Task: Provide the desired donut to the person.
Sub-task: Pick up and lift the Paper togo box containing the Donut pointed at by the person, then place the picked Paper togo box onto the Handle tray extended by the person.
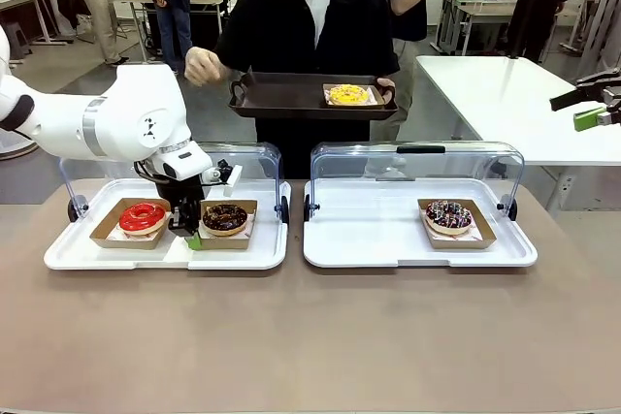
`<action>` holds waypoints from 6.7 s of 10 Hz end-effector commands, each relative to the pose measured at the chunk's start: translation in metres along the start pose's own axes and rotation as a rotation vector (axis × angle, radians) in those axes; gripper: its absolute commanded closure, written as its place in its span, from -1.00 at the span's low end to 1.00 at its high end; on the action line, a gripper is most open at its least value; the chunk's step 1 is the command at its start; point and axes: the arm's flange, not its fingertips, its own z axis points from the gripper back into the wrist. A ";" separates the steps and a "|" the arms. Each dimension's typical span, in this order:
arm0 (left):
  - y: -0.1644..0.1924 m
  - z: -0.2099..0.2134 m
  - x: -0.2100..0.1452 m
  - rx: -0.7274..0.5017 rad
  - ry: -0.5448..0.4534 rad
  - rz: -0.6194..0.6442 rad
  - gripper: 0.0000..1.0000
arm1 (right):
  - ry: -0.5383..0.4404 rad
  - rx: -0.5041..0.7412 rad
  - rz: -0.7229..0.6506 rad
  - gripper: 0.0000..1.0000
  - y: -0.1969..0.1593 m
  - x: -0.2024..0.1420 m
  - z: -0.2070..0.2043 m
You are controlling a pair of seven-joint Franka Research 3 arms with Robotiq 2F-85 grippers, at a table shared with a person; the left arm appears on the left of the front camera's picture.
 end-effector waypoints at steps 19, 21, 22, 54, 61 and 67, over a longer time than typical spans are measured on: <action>-0.104 0.259 0.027 0.134 0.048 0.032 1.00 | -0.002 0.001 0.000 -1.00 0.000 0.000 -0.001; -0.104 0.259 0.027 0.134 0.048 0.032 1.00 | -0.002 0.001 0.000 -1.00 0.000 0.000 -0.001; -0.104 0.259 0.027 0.134 0.048 0.032 1.00 | -0.002 0.001 0.000 -1.00 0.000 0.000 -0.001; 0.120 0.249 0.099 0.027 -0.030 -0.075 -1.00 | -0.002 0.001 0.000 -1.00 0.000 0.000 -0.001; 0.115 0.258 0.096 0.016 -0.030 -0.074 -1.00 | -0.002 0.001 0.000 -1.00 0.000 0.000 -0.001; 0.041 0.276 0.059 0.052 -0.039 -0.112 -0.91 | -0.002 0.001 0.000 -1.00 0.000 0.000 -0.001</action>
